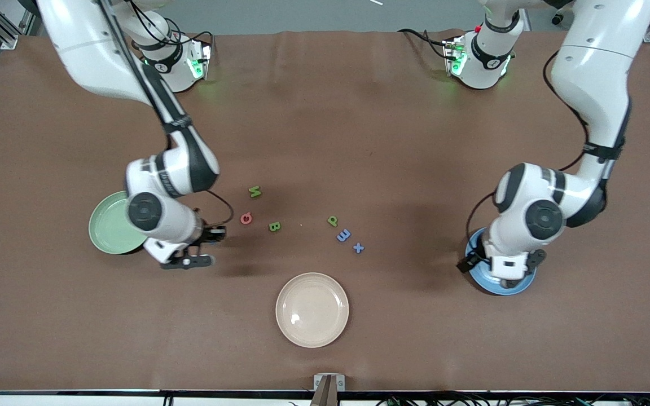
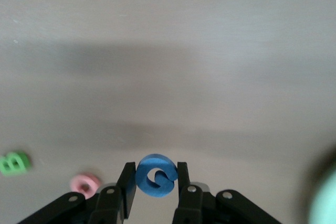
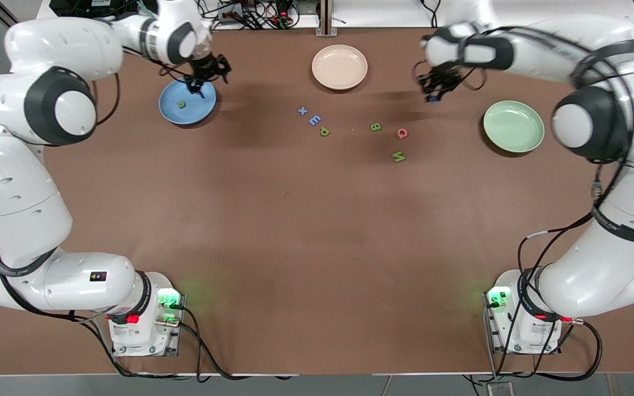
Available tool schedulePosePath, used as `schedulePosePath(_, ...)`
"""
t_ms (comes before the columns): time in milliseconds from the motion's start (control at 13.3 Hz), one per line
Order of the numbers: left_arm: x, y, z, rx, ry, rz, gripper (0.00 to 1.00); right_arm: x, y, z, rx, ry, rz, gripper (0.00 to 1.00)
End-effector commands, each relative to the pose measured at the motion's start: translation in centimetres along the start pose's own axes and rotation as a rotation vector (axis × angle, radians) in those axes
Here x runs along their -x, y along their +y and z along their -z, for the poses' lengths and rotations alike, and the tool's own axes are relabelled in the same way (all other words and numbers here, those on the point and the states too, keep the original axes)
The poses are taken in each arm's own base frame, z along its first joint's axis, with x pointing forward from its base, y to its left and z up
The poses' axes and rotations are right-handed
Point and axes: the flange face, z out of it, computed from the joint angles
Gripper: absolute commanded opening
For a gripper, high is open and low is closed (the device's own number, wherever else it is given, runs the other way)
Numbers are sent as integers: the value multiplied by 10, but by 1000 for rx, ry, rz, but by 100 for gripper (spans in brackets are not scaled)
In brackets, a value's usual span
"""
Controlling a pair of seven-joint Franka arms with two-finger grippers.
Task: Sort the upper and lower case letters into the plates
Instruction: 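Drop the u onto the blue plate while the right gripper carries the G, then grasp the blue x with the left gripper while the right gripper releases the G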
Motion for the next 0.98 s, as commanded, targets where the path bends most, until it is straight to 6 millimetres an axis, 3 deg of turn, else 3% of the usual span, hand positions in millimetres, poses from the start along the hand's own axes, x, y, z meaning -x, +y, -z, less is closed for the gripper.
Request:
schedulePosePath(0,32,42,6,27,14,13,97,41,74,26,-11,-11,66,18)
schedulePosePath(150,73,76,-10,27,1,45,91,68,121,25,-18,-3,75,18)
schedulePosePath(376,113,122,-27,53,-5,102,86,97,169,-5,-15,43,130,19)
schedulePosePath(677,151,159,-45,86,-16,150,74,125,196,-48,-9,69,153,19)
schedulePosePath(902,173,173,-54,114,6,173,72,131,206,-61,-2,93,136,19)
